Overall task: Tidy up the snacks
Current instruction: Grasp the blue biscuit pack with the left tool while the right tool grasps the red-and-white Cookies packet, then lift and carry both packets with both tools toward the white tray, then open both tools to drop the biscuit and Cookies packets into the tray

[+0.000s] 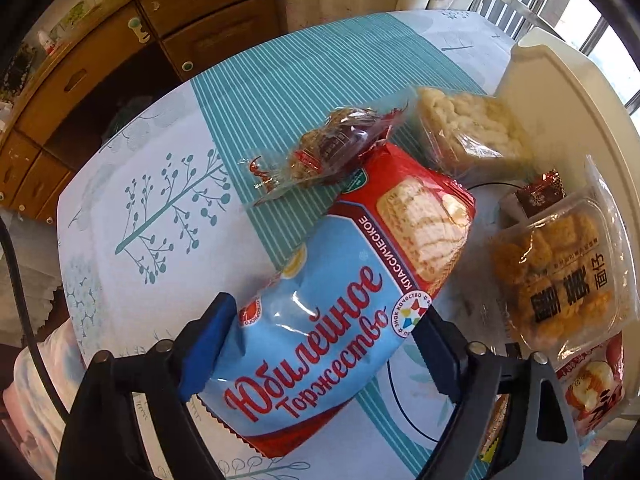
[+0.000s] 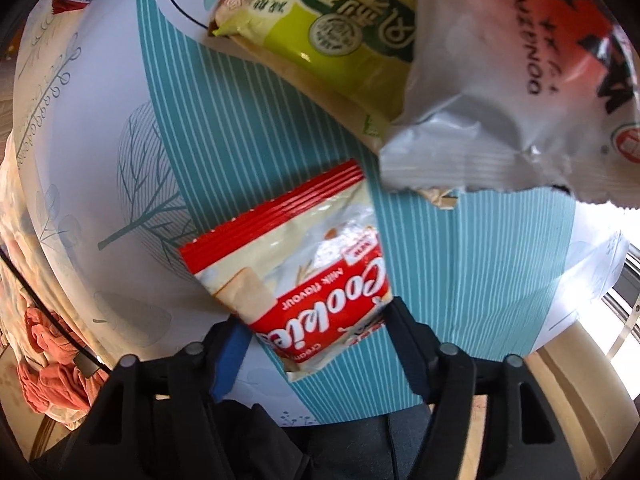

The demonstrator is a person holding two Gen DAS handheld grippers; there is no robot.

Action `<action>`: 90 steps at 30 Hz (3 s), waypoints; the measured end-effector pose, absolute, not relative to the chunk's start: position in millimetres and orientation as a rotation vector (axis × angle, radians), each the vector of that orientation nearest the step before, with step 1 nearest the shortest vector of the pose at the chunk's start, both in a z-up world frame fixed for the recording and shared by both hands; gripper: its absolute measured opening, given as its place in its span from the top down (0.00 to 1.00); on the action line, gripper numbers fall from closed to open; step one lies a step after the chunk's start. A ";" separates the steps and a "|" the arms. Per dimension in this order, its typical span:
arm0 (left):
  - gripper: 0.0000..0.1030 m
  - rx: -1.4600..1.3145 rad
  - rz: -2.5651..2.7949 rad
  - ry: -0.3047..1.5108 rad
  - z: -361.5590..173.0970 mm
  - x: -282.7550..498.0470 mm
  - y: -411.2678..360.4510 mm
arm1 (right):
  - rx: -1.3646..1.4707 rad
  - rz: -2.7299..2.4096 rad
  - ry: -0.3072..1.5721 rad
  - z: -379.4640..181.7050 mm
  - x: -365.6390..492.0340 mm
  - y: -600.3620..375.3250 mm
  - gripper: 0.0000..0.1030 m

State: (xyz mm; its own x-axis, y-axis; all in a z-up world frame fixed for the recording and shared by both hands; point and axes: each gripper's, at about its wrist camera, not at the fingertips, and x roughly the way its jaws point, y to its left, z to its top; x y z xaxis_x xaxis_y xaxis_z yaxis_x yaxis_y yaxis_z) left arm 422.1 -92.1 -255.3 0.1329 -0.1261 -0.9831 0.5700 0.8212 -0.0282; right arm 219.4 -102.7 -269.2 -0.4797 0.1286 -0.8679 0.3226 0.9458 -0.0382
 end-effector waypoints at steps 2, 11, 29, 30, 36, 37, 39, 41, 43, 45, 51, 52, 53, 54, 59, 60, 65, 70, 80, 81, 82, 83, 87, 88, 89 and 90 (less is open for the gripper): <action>0.22 0.390 -0.525 1.347 -257.0 423.5 -91.6 | 0.312 -0.232 2.062 -266.3 219.4 -105.0 0.46; 0.35 0.358 -0.518 1.353 -251.7 408.1 -77.5 | 0.332 -0.194 2.029 -254.2 210.2 -124.4 0.51; 0.42 0.150 -0.431 1.496 -246.2 351.3 -10.0 | 0.371 -0.140 1.915 -212.9 175.1 -142.0 0.53; 0.42 0.141 -0.427 1.499 -244.8 346.9 -6.1 | 0.373 -0.138 1.903 -208.4 172.5 -142.2 0.53; 0.44 0.046 -0.414 1.504 -230.3 316.8 25.1 | 0.411 -0.136 1.833 -180.2 160.1 -151.0 0.53; 0.44 0.029 -0.415 1.503 -229.1 308.0 29.0 | 0.417 -0.136 1.822 -176.2 159.4 -152.3 0.53; 0.44 -0.004 -0.415 1.499 -221.9 296.2 38.3 | 0.426 -0.139 1.798 -166.7 161.5 -155.3 0.53; 0.44 -0.030 -0.421 1.483 -213.1 283.7 48.7 | 0.429 -0.140 1.768 -153.7 160.9 -157.7 0.53; 0.44 -0.052 -0.428 1.464 -201.6 272.1 62.7 | 0.426 -0.137 1.737 -139.9 159.6 -160.8 0.53; 0.44 -0.079 -0.429 1.440 -188.8 263.5 76.3 | 0.422 -0.136 1.709 -126.9 160.7 -158.5 0.53; 0.44 -0.171 -0.426 1.349 -149.1 243.3 102.4 | 0.392 -0.114 1.623 -90.2 167.3 -161.3 0.53; 0.44 -0.186 -0.429 1.332 -141.1 238.6 108.6 | 0.386 -0.110 1.608 -84.5 168.9 -162.8 0.53; 0.44 -0.201 -0.431 1.314 -135.3 236.0 111.2 | 0.381 -0.105 1.595 -80.3 170.3 -163.2 0.53; 0.44 -0.213 -0.434 1.295 -130.1 233.5 112.3 | 0.375 -0.100 1.578 -75.6 172.9 -161.6 0.53; 0.44 -0.262 -0.437 1.195 -96.7 218.0 119.0 | 0.337 -0.054 1.479 -56.4 180.1 -159.7 0.53; 0.44 -0.275 -0.434 1.178 -90.6 215.3 118.2 | 0.326 -0.039 1.457 -53.5 184.6 -156.9 0.53; 0.44 -0.326 -0.399 1.100 -67.1 204.0 105.4 | 0.252 0.028 1.366 -38.4 196.5 -159.4 0.53; 0.44 -0.365 -0.374 1.047 -50.5 197.9 82.3 | 0.169 0.084 1.278 -23.4 198.6 -174.7 0.53; 0.44 -0.400 -0.387 0.961 -13.0 191.1 9.1 | 0.128 0.077 1.172 -8.9 200.1 -239.6 0.53; 0.44 -0.400 -0.391 0.956 -11.2 191.7 1.1 | 0.126 0.072 1.161 -7.7 199.8 -248.5 0.53; 0.44 -0.401 -0.395 0.953 -9.4 192.0 -6.4 | 0.125 0.068 1.150 -7.0 199.9 -256.5 0.53; 0.44 -0.403 -0.401 0.950 -7.4 193.1 -17.6 | 0.122 0.063 1.141 -6.1 199.9 -263.6 0.53; 0.44 -0.410 -0.426 0.930 -1.3 195.7 -52.4 | 0.109 0.043 1.098 -3.1 200.1 -297.0 0.53; 0.44 -0.414 -0.433 0.927 -0.5 197.6 -64.2 | 0.104 0.038 1.093 -2.7 201.0 -304.7 0.53; 0.44 -0.419 -0.442 0.926 -0.1 199.4 -74.1 | 0.103 0.033 1.086 -2.4 201.6 -312.3 0.53; 0.44 -0.421 -0.451 0.925 0.4 200.1 -82.0 | 0.103 0.029 1.080 -2.0 202.0 -320.9 0.53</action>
State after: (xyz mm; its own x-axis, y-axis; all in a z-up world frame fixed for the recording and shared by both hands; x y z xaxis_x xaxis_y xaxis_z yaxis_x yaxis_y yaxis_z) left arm 200.1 -82.0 0.4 0.5226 -0.5388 -0.6608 0.1880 0.8288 -0.5271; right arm 202.0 -320.9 -2.0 0.4716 0.0742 -0.8787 0.0269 0.9948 0.0985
